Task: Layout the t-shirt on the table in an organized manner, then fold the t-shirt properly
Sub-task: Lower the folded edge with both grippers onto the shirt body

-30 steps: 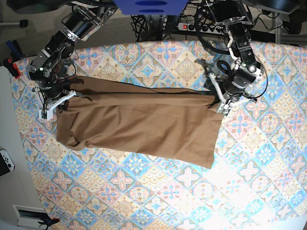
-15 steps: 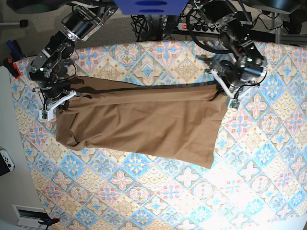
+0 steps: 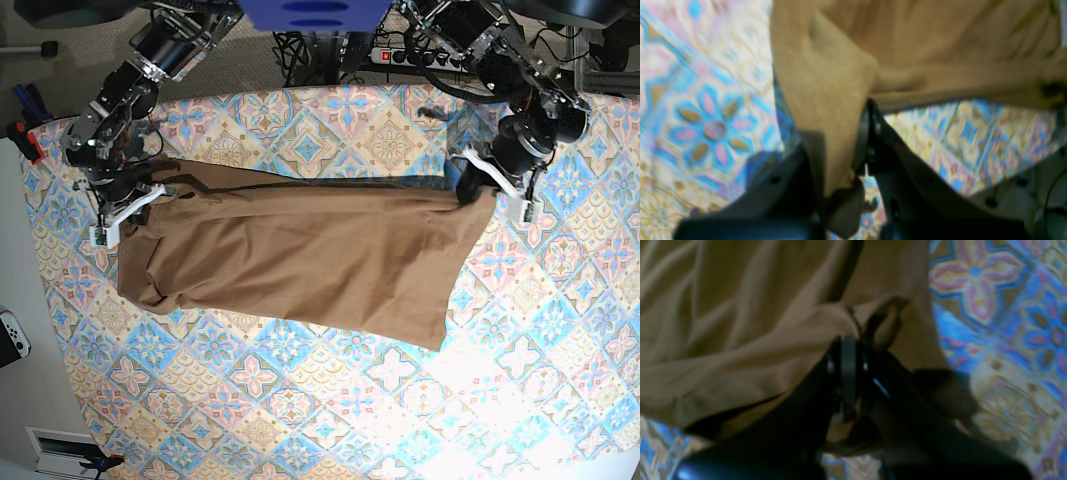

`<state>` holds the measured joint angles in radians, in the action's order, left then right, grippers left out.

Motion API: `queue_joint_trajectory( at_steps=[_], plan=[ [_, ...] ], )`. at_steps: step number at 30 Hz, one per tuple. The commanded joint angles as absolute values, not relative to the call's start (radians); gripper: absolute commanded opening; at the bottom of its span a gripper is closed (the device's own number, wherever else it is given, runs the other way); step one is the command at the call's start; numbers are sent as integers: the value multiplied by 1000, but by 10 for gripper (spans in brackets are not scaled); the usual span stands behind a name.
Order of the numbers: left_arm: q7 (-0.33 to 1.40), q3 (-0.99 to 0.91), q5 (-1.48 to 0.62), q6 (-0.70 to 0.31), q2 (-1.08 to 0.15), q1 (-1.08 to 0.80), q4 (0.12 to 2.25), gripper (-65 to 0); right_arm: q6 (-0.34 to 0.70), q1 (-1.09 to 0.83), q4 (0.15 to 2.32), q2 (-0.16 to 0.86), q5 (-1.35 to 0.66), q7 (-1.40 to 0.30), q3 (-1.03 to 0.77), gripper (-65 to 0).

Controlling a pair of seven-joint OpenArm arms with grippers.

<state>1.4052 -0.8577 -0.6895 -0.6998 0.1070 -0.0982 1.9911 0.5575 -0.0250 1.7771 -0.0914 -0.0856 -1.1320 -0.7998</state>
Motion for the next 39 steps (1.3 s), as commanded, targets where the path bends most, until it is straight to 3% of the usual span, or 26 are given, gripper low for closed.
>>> queue_joint_trajectory(
  at_steps=[1,8,16,19,25,32,39],
  plan=[
    [1396,-880,-711,-698,110,-77,1994,-650,561,-18,1791,-82,-102,-1112,-797,-650],
    [1396,-1096,-708,-698,107,81,1758,-650,561,-19,1790,-82,-102,-1112,-796,-650],
    [1396,-1132,-661,-698,99,125,1750,-650,561,-19,1741,-82,-102,-1112,-796,-650],
    [1396,-1082,-634,-698,94,108,1762,-650,561,-19,1741,-82,-102,-1112,-796,-650],
    [1396,-894,-489,-698,101,1,2040,-650,561,-19,1741,-82,-102,-1112,-796,-650],
    [1396,-757,-371,-698,36,-76,2031,-650,561,-21,1742,-82,-102,-1115,-794,-650],
    [1079,-624,-93,-698,24,-157,2031,-650,561,-27,1742,-82,-102,-1119,-794,-650]
  ],
)
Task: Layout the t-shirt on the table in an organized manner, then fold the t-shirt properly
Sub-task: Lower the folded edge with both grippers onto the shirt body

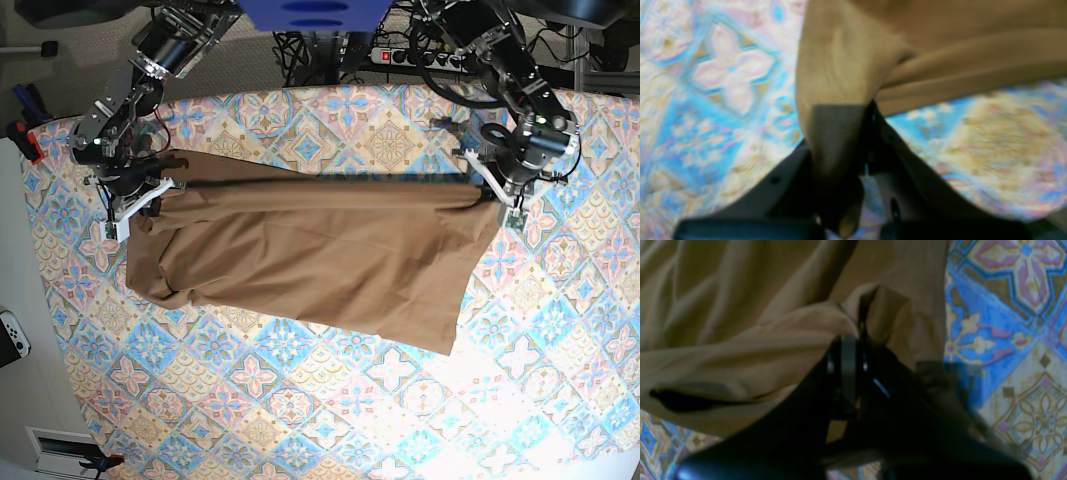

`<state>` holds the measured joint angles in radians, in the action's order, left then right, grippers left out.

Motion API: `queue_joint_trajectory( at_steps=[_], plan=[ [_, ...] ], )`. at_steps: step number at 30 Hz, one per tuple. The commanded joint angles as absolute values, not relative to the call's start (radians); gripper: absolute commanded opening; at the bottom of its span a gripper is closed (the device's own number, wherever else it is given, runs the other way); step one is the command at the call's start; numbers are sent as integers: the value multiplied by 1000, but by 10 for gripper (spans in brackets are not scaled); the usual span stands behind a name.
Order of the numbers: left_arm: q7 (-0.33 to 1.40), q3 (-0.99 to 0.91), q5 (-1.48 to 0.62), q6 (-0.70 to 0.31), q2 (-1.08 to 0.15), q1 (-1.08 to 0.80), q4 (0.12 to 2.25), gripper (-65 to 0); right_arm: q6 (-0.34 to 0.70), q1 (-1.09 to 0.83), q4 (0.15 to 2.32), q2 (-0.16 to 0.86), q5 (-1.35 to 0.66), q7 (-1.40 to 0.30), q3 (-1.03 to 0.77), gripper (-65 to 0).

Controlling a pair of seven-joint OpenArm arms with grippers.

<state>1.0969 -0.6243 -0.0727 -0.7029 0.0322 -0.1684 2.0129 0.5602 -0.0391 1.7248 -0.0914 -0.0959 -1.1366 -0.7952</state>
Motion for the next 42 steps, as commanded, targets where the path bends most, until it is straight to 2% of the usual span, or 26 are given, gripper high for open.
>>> queue_joint_trajectory(
  at_steps=[1,7,11,15,20,24,34,39,42],
  plan=[
    [1023,-602,-39,-698,24,-163,2031,-650,561,-39,1742,-82,-102,-1119,-794,-650],
    [779,-483,260,-698,31,-194,2028,-650,561,-61,1744,-84,-102,-1121,-757,-650],
    [700,-427,415,-698,53,-185,2026,-650,561,-88,1744,-84,-102,-1121,-730,-650],
    [584,-395,530,-698,61,-185,2015,-650,561,-91,1744,-84,-102,-1121,-722,-650],
    [450,-395,610,-698,61,-162,1893,-650,561,-93,1742,-82,-102,-1121,-722,-650],
    [529,-404,607,-698,79,-101,1805,-650,561,-111,1742,-82,-102,-1121,-720,-650],
    [542,-429,615,-698,157,-35,1844,-650,561,-107,1696,-82,-102,-1121,-720,-650],
    [739,-429,605,-698,154,41,1839,-650,561,-104,1609,-82,-102,-1118,-722,-650],
    [789,-429,604,-698,151,70,1837,-650,561,-104,1603,-82,-102,-1118,-722,-650]
  ],
)
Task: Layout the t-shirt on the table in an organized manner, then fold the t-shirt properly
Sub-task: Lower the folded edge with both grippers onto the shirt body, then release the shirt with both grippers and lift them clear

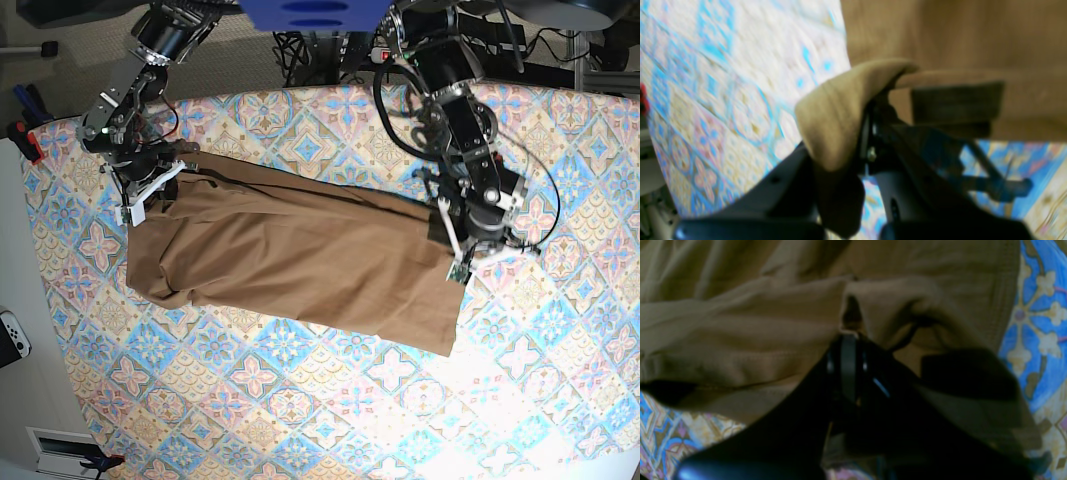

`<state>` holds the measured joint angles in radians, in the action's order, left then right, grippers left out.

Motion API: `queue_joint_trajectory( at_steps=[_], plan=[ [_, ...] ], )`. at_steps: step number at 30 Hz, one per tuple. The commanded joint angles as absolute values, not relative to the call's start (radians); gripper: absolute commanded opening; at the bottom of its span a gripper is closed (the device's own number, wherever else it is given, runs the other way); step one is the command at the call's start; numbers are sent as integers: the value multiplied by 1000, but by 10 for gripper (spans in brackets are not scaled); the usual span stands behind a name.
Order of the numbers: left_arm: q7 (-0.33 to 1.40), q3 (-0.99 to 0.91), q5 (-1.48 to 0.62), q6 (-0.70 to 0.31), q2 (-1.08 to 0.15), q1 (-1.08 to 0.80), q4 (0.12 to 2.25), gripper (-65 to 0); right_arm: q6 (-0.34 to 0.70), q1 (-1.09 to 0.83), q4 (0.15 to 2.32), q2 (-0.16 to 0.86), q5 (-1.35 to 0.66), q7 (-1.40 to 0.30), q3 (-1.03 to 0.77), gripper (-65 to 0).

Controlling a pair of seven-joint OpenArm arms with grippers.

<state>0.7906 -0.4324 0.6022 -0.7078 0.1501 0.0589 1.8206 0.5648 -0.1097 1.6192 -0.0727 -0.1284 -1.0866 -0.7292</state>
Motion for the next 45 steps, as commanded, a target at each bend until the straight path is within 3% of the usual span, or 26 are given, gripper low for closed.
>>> queue_joint_trajectory(
  at_steps=[1,7,13,28,29,32,36,45],
  plan=[
    [792,-429,604,-698,151,77,1836,-650,561,-104,1601,-81,-102,-1118,-722,-650],
    [852,-432,607,-698,150,119,1781,-650,561,-104,1598,-67,-102,-1119,-722,-650],
    [891,-565,605,-698,147,193,1679,-650,561,-102,1549,-53,-102,-1118,-730,-650],
    [897,-559,608,-698,122,194,1652,-650,561,-104,1655,-44,-102,-1121,-720,-650],
    [897,-559,607,-698,122,193,1652,-604,561,-104,1670,-44,-102,-1121,-720,-645],
    [891,-558,604,-698,122,173,1653,-464,564,-104,1716,-44,-102,-1121,-720,-489],
    [891,-558,604,-698,122,171,1653,-371,564,-104,1787,-42,-102,-1116,-720,-383],
    [891,-561,588,-698,125,171,1693,-339,565,-108,1853,-42,-105,-1112,-728,-389]
  ],
)
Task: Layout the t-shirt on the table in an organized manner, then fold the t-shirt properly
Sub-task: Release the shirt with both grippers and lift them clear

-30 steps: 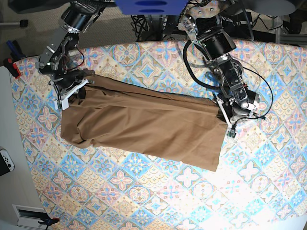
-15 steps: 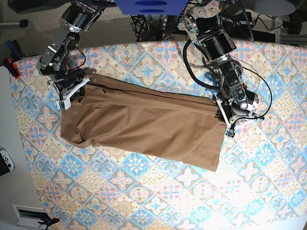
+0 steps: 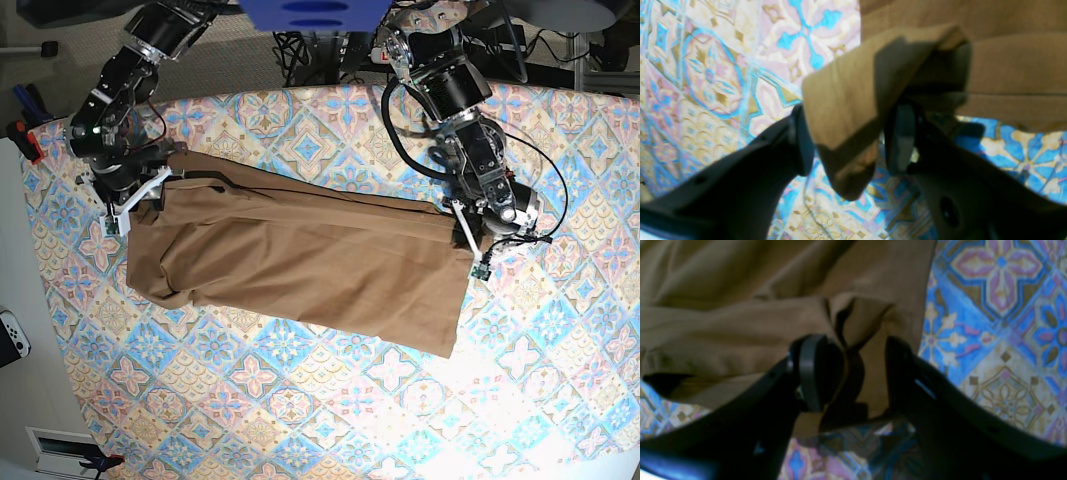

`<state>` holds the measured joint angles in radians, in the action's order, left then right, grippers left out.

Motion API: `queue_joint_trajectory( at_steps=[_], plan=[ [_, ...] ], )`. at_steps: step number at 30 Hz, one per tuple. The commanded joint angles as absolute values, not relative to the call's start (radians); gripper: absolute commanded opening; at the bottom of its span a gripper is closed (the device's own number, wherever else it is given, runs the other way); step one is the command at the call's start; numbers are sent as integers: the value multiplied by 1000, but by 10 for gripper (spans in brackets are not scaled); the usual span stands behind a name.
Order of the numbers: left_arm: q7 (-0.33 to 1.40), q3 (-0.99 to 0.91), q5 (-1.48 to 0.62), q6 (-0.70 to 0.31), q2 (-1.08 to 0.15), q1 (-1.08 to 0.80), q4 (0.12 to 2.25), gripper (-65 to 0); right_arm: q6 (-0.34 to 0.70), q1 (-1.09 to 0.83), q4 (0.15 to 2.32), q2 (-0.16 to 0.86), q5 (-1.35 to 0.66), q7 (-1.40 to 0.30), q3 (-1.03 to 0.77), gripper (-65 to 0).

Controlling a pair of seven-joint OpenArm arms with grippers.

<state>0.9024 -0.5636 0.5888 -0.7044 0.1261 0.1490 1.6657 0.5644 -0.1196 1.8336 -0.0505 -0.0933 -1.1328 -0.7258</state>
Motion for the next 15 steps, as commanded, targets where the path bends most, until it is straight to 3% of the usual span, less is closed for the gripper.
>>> queue_joint_trajectory(
  at_steps=[1,8,15],
  plan=[
    [892,-562,565,-698,125,170,1719,-339,565,-108,1853,-42,-105,-1112,-728,-389],
    [897,-562,317,-698,124,108,1860,-338,565,-104,1854,-42,-107,-1110,-792,-387],
    [897,-601,251,-698,128,111,1859,-338,565,-104,1854,-42,-107,-1024,-881,-388]
  ],
)
